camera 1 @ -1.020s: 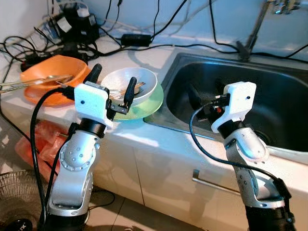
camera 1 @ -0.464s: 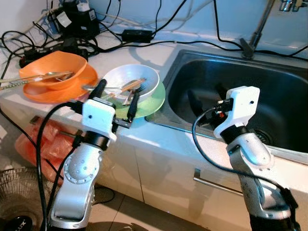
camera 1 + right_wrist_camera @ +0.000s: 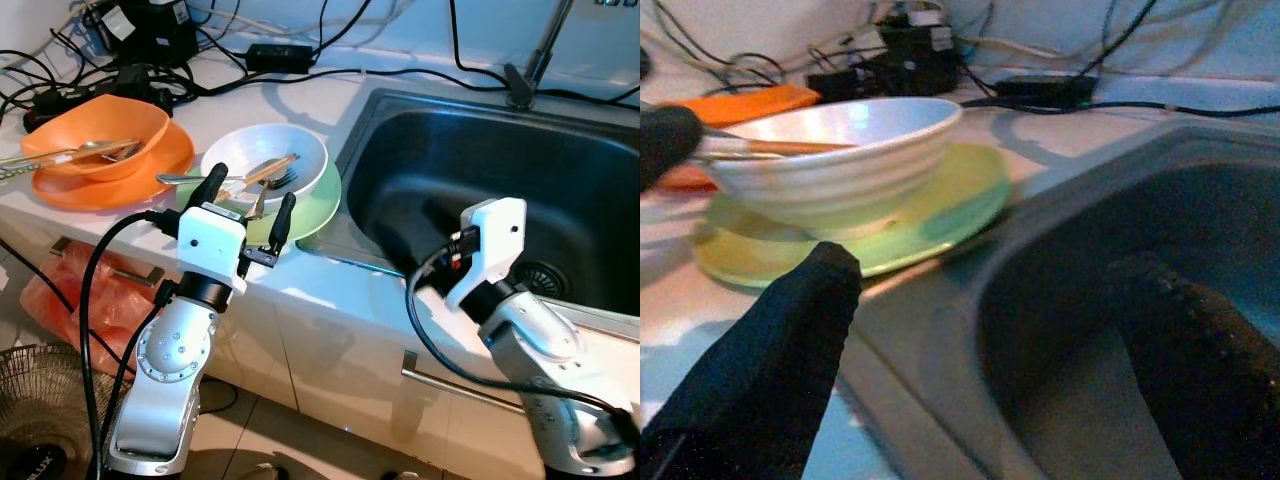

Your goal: Kitchen organization

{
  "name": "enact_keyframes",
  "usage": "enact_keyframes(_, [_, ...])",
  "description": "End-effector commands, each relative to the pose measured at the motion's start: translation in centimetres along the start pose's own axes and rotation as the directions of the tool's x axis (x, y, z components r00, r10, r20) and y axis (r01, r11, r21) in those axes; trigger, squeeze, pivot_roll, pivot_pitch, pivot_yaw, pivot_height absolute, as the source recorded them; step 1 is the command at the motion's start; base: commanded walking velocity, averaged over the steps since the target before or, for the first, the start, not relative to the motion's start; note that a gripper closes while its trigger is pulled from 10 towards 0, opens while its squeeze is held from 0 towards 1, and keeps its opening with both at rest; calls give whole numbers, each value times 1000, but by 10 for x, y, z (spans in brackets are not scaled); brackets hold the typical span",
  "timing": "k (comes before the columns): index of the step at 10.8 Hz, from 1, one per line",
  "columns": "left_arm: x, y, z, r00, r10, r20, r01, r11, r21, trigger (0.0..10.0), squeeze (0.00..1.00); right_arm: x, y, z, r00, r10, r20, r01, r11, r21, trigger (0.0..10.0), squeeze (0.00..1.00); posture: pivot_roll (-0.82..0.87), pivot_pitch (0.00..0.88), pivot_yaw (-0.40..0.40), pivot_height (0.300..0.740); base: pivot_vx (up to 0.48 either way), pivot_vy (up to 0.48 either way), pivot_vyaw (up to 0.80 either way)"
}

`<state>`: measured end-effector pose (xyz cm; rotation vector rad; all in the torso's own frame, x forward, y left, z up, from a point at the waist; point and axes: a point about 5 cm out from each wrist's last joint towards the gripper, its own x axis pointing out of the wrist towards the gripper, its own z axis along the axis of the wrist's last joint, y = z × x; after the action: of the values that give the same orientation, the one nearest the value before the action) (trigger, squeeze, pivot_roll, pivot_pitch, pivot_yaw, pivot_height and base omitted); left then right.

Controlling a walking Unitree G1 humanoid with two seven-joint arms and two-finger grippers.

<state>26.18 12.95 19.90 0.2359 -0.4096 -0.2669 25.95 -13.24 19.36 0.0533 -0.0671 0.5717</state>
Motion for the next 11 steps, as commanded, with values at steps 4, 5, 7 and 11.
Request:
enact_keyframes(4, [3, -6, -3, 999, -45, -1, 45, 999, 23, 10000, 0, -4, 10, 6, 985, 170, -22, -170, 985, 19, 10000, 0, 35, 152, 57, 740, 0, 0, 0])
enact_keyframes(5, [4, -10, -7, 997, -75, -8, 75, 997, 32, 10000, 0, -4, 11, 5, 982, 187, -28, -187, 982, 13, 10000, 0, 34, 148, 57, 740, 0, 0, 0])
enact_keyframes(7, [7, -17, -7, 991, -137, 5, 137, 989, 52, 10000, 0, -2, 12, 5, 982, 189, -26, -189, 982, 8, 10000, 0, 32, 139, 58, 740, 0, 0, 0])
enact_keyframes(11, [6, -20, -16, 982, -189, -12, 189, 976, 110, 10000, 0, 1, 16, 5, 978, 206, -20, -206, 978, 2, 10000, 0, 37, 133, 54, 740, 0, 0, 0])
